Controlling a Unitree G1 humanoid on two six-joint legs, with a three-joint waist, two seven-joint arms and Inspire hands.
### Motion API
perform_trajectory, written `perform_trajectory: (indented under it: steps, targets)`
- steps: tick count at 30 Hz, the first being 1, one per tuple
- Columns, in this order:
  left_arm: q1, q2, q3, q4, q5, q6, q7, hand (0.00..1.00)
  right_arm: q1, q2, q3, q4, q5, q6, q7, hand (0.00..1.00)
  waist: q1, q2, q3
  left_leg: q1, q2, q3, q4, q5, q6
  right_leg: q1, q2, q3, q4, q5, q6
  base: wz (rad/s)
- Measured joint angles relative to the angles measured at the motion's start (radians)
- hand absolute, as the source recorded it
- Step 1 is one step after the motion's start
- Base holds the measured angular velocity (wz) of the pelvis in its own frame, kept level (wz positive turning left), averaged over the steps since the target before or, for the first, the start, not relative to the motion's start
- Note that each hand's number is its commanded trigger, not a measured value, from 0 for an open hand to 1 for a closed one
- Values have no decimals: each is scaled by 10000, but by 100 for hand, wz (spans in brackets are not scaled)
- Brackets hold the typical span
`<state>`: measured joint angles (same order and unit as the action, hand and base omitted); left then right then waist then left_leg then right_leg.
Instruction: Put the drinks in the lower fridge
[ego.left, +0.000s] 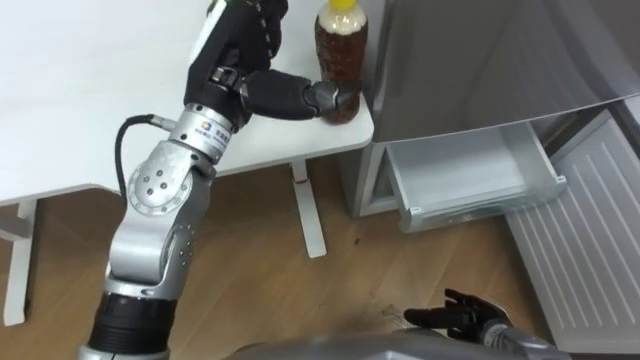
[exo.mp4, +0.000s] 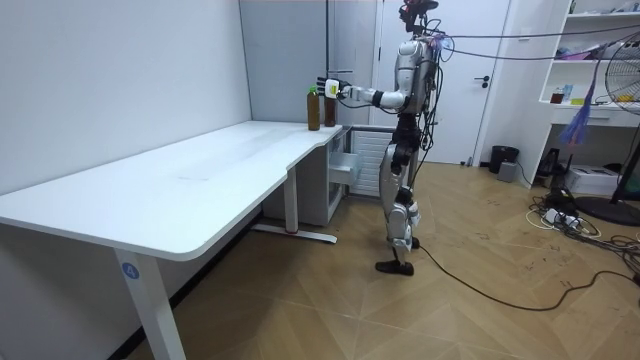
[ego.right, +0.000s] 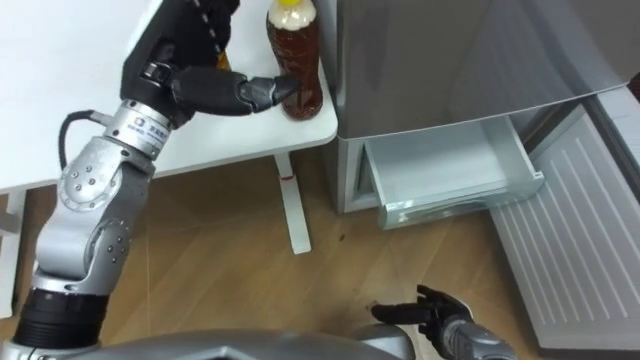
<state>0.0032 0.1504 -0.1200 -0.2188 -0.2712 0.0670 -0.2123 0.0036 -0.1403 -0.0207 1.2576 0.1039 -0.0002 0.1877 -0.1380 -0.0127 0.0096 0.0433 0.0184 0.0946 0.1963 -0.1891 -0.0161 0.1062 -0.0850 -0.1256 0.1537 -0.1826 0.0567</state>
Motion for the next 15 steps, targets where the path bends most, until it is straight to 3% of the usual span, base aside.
perform_trajectory:
  steps: [15]
  targets:
    - [-4, -39, -54, 1218, -189, 167, -148, 0, -35, 1, -11, 3, 3, 49, -55, 0, -191, 38, -11, 216, 25, 87, -81, -1, -2, 143, 30, 108, 2, 8, -14, -1]
